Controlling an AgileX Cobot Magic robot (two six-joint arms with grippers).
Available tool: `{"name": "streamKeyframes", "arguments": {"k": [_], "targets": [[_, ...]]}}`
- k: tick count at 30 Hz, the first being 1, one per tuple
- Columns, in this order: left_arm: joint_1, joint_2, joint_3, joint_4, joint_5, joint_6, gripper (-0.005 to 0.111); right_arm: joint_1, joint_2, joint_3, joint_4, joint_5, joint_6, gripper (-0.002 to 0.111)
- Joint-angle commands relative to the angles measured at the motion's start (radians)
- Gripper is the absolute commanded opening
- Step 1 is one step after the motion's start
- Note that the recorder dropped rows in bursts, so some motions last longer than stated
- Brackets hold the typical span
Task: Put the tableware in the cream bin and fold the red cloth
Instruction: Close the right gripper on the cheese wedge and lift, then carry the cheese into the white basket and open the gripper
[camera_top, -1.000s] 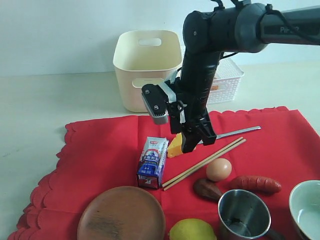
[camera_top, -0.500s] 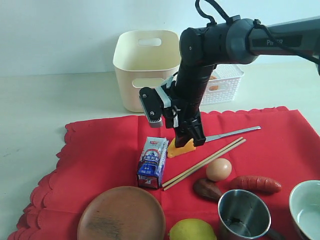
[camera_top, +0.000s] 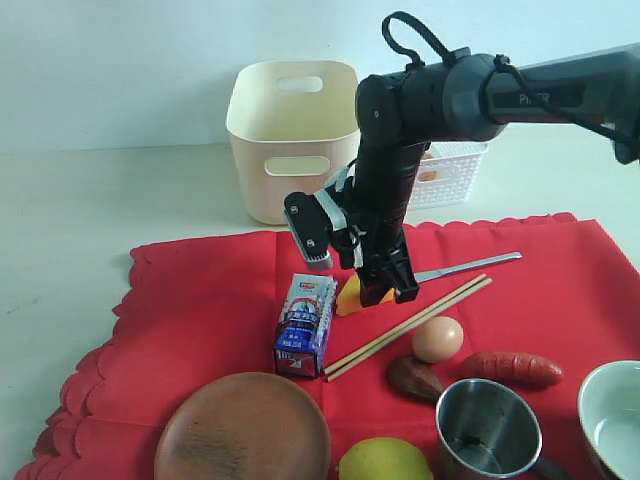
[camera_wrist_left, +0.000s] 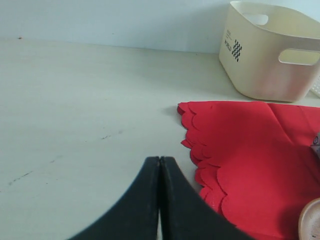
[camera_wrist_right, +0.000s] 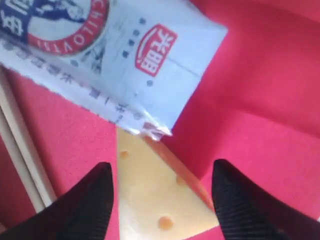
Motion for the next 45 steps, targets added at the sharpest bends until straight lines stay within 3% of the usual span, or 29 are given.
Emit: {"name": "streamKeyframes", "arguments": {"k": [1,3,6,11,17,26,35,41,45], "targets": [[0.003,-0.006,0.004,0.002,-0.008,-0.001,0.000,0.002,0.031,-0.002,-0.051,-0.010,0.024,0.056],[0.003,-0.006,0.004,0.002,-0.008,-0.001,0.000,0.002,0.037,-0.002,-0.068,-0.028,0.030,0.054],[0.003,-0.006,0.004,0.002,-0.008,-0.001,0.000,0.002,0.039,-0.002,-0.082,-0.039,0.047,0.041],[0.003,-0.006,0.004,0.002,-0.008,-0.001,0.000,0.002,0.039,-0.002,-0.082,-0.021,0.051,0.000],[0.003,-0.006,0.004,0.002,-0.008,-0.001,0.000,0.002,0.002,-0.002,-0.082,0.022,0.078,0.000],[0.003,-0.006,0.004,0.002,-0.008,-0.001,0.000,-0.025,-0.247,-0.002,-0.059,0.002,0.243,0.000],[0.003,-0.006,0.004,0.002,-0.008,-0.001,0.000,-0.286,-0.303,-0.002,0.440,-0.198,0.273,0.000],[0.003,-0.006,0.004,0.002,-0.008,-0.001,0.000,-0.362,-0.251,-0.002,0.689,-0.331,0.286,0.000],[0.003,-0.006,0.004,0.002,-0.008,-0.001,0.000,-0.372,-0.190,-0.029,0.753,-0.391,0.300,0.000]]}}
